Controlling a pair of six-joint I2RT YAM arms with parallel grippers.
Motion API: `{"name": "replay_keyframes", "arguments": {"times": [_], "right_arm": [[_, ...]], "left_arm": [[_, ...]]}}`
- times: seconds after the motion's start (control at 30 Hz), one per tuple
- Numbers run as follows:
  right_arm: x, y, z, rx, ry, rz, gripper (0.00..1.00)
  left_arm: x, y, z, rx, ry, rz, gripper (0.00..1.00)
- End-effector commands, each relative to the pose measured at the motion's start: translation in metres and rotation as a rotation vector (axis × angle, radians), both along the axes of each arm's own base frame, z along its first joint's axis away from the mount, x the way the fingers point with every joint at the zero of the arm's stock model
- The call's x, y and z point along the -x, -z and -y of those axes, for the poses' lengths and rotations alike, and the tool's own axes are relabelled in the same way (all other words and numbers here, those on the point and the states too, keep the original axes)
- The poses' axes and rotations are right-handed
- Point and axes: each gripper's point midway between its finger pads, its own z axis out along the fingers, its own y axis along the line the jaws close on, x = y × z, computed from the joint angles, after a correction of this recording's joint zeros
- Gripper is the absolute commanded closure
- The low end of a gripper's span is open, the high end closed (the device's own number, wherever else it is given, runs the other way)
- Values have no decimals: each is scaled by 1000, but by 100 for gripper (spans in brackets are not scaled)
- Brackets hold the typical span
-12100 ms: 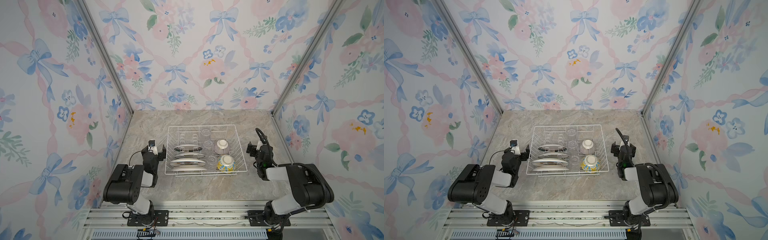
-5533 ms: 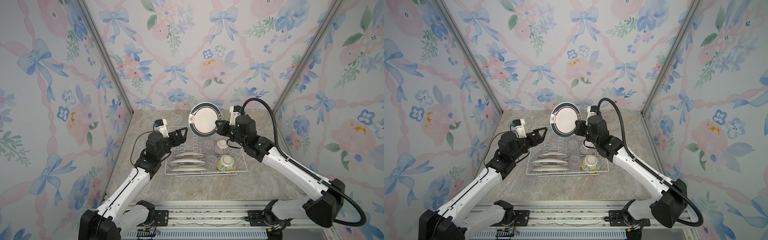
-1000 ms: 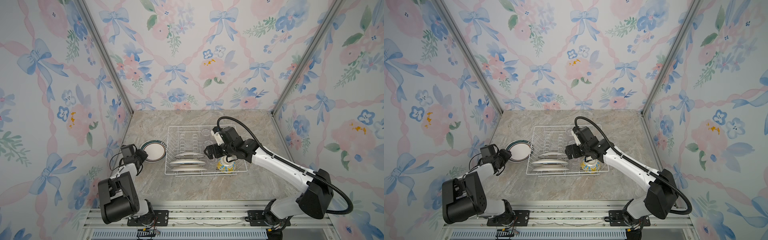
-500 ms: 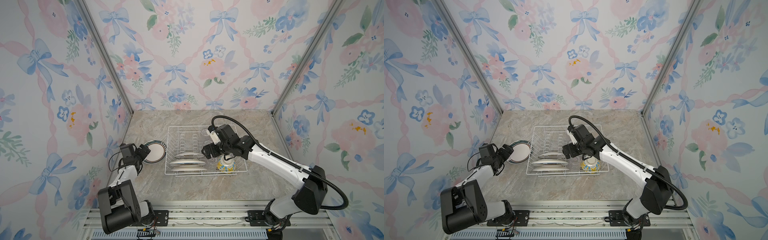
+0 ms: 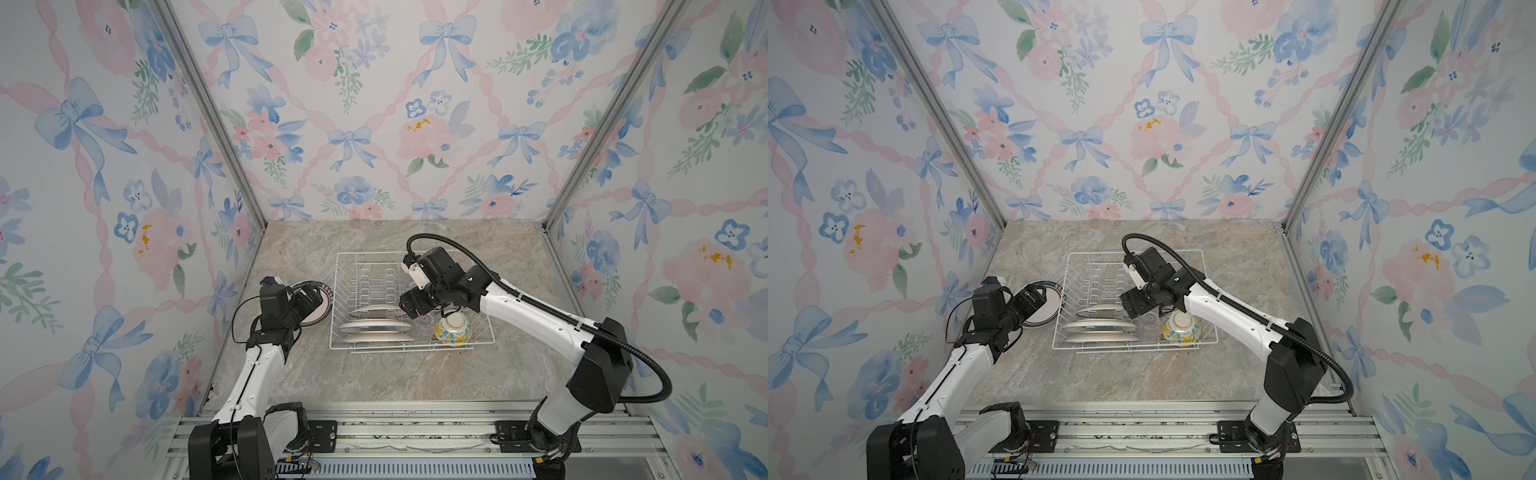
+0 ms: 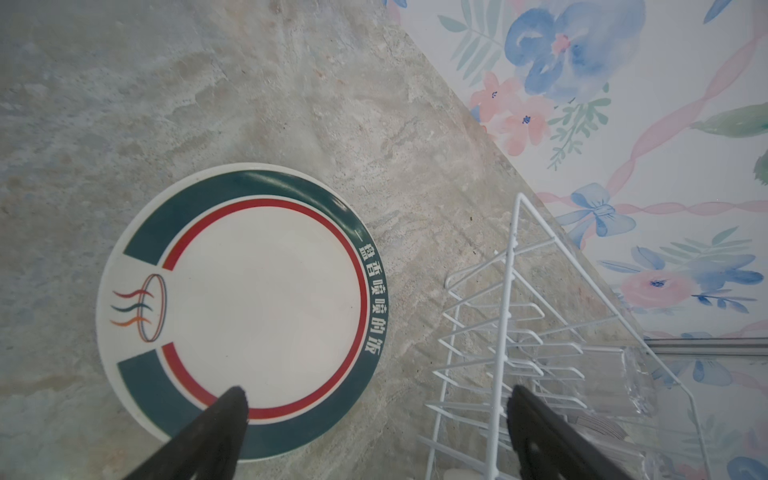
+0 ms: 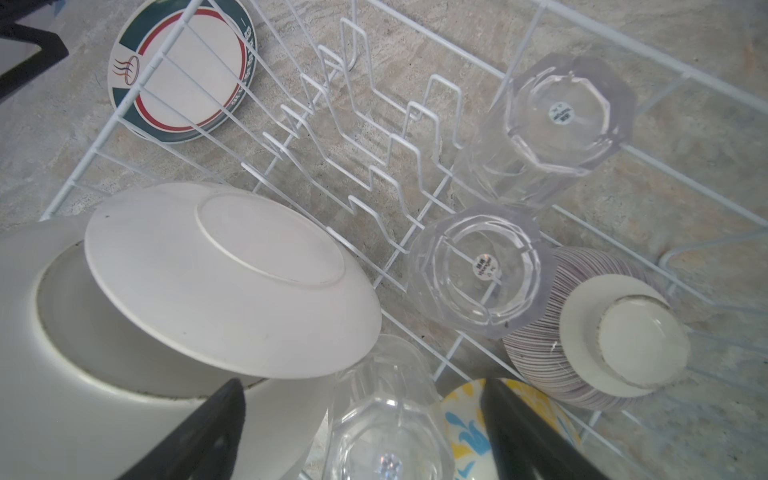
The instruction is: Unload the mixed dishes from the dish rack
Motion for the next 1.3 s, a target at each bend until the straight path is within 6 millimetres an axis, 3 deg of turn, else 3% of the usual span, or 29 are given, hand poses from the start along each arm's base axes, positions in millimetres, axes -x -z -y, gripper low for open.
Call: {"name": "replay_keyframes", "arguments": {"times": [0.0, 0.17, 0.3, 0.47, 0.77, 0.9, 1.27], "right_arm": [[3, 1, -19, 25, -94, 17, 15], [5, 13, -32, 61, -149, 15, 25], [0, 17, -32, 92, -149, 22, 28], [4, 9, -26, 91, -154, 35, 27], [35, -7, -12, 22, -201, 21, 26], [40, -7, -12, 11, -228, 16, 25], [29, 21, -24, 57, -228, -27, 26]], "left_arm": [[4, -17, 11, 14, 39, 16, 2], [3, -30, 13, 6, 53, 35, 2], [0, -34, 14, 6, 65, 36, 2], [-4, -44, 15, 6, 71, 54, 2], [-10, -54, 16, 1, 83, 72, 2], [-13, -55, 16, 0, 83, 71, 2], [-13, -53, 19, 5, 92, 64, 2]]}}
